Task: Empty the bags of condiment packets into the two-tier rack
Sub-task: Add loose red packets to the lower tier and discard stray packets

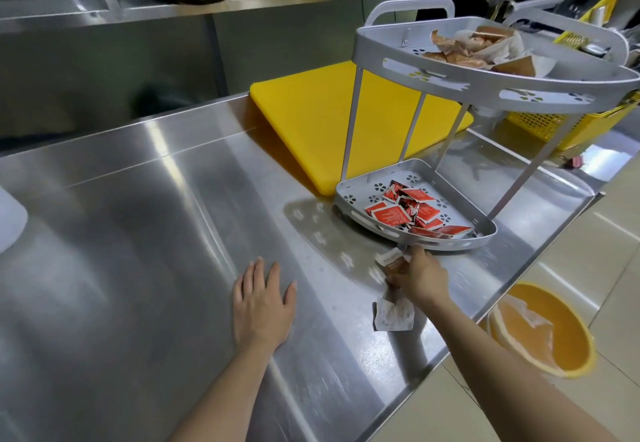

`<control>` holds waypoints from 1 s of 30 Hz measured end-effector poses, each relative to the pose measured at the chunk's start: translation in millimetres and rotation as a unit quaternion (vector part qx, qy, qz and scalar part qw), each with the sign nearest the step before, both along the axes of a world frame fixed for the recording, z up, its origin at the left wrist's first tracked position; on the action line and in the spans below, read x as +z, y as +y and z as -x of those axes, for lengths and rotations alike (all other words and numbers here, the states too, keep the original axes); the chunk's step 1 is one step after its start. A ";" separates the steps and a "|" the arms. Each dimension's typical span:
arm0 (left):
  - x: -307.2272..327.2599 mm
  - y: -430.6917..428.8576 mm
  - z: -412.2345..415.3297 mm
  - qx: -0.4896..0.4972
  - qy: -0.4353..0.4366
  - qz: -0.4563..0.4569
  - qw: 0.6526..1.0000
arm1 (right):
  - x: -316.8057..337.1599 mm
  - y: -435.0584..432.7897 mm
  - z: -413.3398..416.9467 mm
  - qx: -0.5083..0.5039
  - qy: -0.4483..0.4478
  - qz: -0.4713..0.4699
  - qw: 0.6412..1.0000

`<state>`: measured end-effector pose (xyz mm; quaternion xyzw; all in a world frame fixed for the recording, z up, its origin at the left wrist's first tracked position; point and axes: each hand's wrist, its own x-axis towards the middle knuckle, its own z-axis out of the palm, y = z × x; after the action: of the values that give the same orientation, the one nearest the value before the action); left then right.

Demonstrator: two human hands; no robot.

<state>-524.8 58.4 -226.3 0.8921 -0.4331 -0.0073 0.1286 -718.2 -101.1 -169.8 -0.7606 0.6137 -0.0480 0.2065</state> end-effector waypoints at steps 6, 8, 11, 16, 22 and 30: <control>-0.1 -1.0 -1.1 0.001 0.001 -0.011 1.000 | 5.4 -2.7 8.9 -0.009 -0.221 -0.162 0.962; 0.1 -1.5 -1.3 0.001 -0.001 -0.011 1.000 | 13.5 -2.9 14.1 0.054 -0.230 -0.216 0.947; 0.1 -1.2 -0.9 0.000 -0.007 -0.009 1.000 | 25.8 -1.3 22.5 0.182 -0.169 -0.258 0.934; 0.4 -0.7 0.0 -0.003 -0.004 -0.008 1.000 | 18.9 9.0 24.8 0.308 0.095 -0.133 0.937; 0.7 -0.7 1.2 -0.002 -0.005 -0.009 1.000 | 8.6 22.8 29.0 0.233 0.009 -0.109 0.966; 5.2 -21.7 30.7 -0.049 0.016 -0.062 0.997 | 35.3 22.2 25.4 0.226 -0.090 -0.076 0.967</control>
<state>-555.5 36.7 -221.2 0.8757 -0.4730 -0.0548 0.0796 -743.7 -79.0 -134.4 -0.8540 0.4066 -0.0219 0.3239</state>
